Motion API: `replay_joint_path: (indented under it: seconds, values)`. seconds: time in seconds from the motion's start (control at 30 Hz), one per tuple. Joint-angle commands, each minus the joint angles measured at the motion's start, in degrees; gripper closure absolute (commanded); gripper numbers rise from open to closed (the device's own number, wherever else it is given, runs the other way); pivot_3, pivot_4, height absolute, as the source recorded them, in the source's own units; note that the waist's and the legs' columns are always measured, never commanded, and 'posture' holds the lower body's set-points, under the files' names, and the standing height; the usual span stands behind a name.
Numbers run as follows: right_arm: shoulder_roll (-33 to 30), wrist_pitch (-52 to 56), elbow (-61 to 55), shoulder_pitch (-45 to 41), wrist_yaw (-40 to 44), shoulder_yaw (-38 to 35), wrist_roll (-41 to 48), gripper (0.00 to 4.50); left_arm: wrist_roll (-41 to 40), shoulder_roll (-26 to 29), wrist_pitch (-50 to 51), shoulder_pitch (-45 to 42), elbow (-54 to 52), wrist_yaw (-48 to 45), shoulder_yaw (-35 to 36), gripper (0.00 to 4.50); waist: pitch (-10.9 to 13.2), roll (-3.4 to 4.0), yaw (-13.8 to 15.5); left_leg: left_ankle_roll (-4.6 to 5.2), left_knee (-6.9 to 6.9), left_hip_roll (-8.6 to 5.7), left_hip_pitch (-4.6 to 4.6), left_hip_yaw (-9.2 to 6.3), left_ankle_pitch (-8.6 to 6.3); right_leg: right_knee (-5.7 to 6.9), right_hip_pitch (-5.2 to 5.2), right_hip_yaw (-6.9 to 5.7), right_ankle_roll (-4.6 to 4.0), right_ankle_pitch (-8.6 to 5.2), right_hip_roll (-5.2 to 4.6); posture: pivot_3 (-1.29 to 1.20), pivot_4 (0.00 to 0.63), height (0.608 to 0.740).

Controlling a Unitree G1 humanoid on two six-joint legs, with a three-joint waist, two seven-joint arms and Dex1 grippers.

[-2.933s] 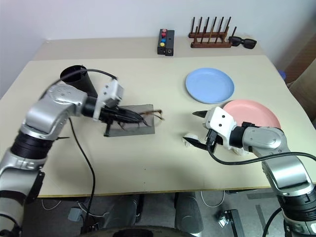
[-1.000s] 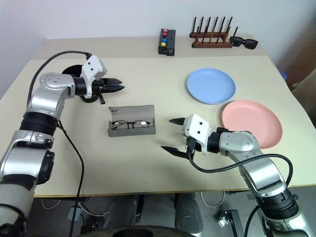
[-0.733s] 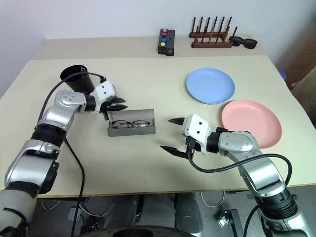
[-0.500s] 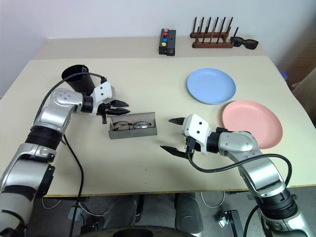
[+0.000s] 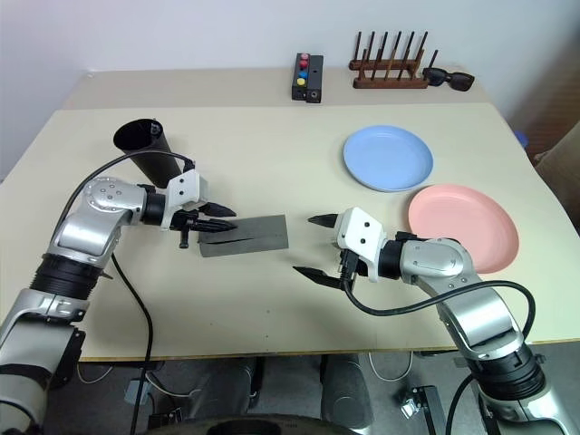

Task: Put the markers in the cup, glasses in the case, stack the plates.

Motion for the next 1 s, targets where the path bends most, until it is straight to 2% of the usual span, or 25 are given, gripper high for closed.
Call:
replay_joint_path:
  seconds: [0.03, 0.2, 0.53, 0.63, 0.83, 1.0]
  values:
    - [0.3, -0.3, -1.8, -0.6, 0.1, -0.2, 0.8, 0.0, 2.2, 0.7, -1.9, 1.4, -0.6, 0.6, -1.7, 3.31, 0.0, 0.0, 0.0, 0.0, 0.0, 0.0, 0.0, 0.0, 0.0, 0.0, 0.0, 0.0, 0.0, 0.0, 0.0, 0.0, 0.15, 0.739]
    - [0.2, -0.3, -1.8, -0.7, 0.2, -0.2, 0.7, 0.0, 0.5, -0.6, -1.8, 1.2, -0.1, 2.3, 0.1, 3.31, 0.0, 0.01, 0.0, 0.0, 0.01, 0.0, 0.03, 0.0, 0.0, 0.0, 0.03, 0.0, -0.01, -0.01, 0.0, 0.0, 0.15, 0.739]
    - [0.0, -1.6, 2.1, -3.1, -2.2, -4.5, -0.3, 0.0, -12.3, -2.5, 2.4, 1.2, -5.6, 5.2, 11.3, 3.31, 0.0, 0.01, -0.2, 0.0, 0.0, 0.01, 0.01, -0.01, 0.0, -0.01, 0.01, 0.0, 0.0, 0.0, 0.0, 0.0, 0.15, 0.739]
    - [0.7, -2.7, 8.6, -6.4, -6.5, -5.5, -4.2, 0.0, -14.8, -1.3, 3.6, 3.9, -10.0, 4.9, 13.4, 3.31, 0.0, 0.01, -0.3, 0.0, 0.0, 0.01, 0.03, 0.0, 0.0, -0.01, 0.01, 0.0, -0.01, 0.01, 0.0, 0.0, 0.15, 0.739]
    - [1.0, -10.2, 25.3, -13.3, -12.6, -1.8, -16.1, 0.0, -19.8, 0.1, 7.4, 10.3, -19.7, 6.2, 15.8, 3.31, 0.0, 0.03, -0.1, 0.0, -0.02, 0.0, 0.0, 0.01, 0.0, -0.04, -0.01, 0.0, -0.06, 0.01, 0.0, 0.0, 0.15, 0.739]
    - [2.0, -19.7, 44.1, -21.3, -18.5, 2.9, -26.6, 0.0, -23.6, -0.7, 11.5, 17.3, -29.4, 9.2, 15.5, 3.31, 0.0, 0.04, -0.3, -0.01, -0.03, 0.01, 0.01, 0.06, 0.0, -0.14, 0.01, 0.03, -0.16, 0.03, 0.0, 0.0, 0.15, 0.739]
